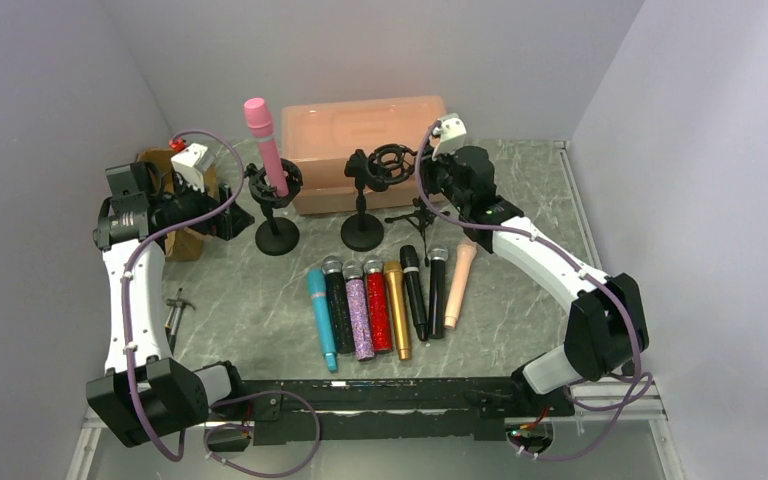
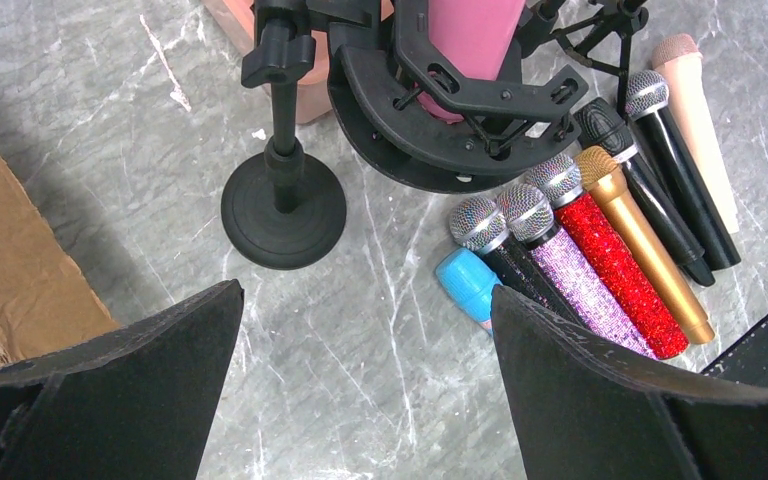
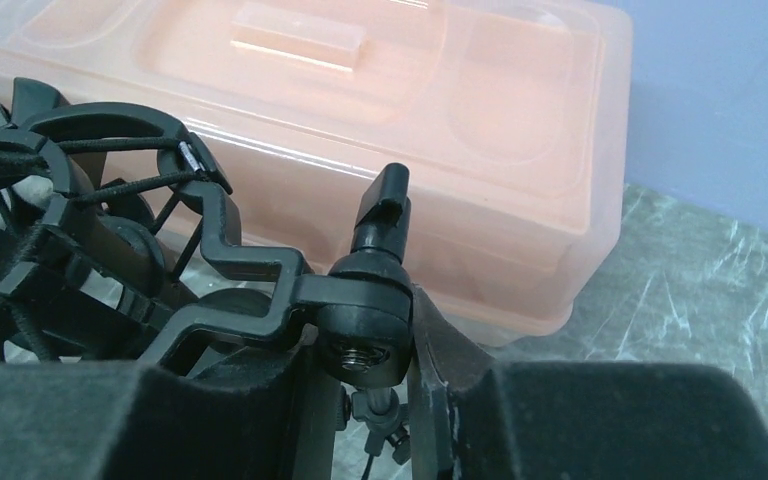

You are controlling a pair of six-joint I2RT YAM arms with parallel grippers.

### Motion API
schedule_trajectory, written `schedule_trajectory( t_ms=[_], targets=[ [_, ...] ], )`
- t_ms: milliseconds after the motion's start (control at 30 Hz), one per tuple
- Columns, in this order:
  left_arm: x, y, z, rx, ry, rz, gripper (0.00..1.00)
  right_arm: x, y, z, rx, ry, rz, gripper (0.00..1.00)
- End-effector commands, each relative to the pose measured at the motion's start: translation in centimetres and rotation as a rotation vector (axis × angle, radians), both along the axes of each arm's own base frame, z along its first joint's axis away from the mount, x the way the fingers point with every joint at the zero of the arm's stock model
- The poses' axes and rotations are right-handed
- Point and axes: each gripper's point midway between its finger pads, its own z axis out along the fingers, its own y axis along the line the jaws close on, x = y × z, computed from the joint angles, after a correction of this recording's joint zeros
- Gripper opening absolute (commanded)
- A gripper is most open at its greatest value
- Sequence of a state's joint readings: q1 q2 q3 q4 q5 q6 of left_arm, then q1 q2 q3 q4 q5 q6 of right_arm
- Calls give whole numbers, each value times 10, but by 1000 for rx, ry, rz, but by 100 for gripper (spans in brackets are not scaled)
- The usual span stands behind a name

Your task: Attach the microphones to the stand

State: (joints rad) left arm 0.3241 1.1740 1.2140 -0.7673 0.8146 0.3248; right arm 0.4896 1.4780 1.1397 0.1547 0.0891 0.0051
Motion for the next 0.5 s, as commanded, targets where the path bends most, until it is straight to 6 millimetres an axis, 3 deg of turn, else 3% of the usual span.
schedule_trajectory(
  t_ms=[0, 167, 333, 467],
  targets=[
    [0, -1, 10, 16, -59, -23, 100, -4, 2, 59, 16, -196, 96, 0],
    [-1, -2, 8, 17, -59, -26, 99, -6, -9, 65, 41, -186, 154, 0],
    [-2, -3, 7, 10, -56, -28, 99, -6, -5, 77, 109, -204, 206, 0],
    [-3, -4, 8, 3, -54, -32, 99, -5, -5, 101, 181, -244, 204, 0]
  ],
)
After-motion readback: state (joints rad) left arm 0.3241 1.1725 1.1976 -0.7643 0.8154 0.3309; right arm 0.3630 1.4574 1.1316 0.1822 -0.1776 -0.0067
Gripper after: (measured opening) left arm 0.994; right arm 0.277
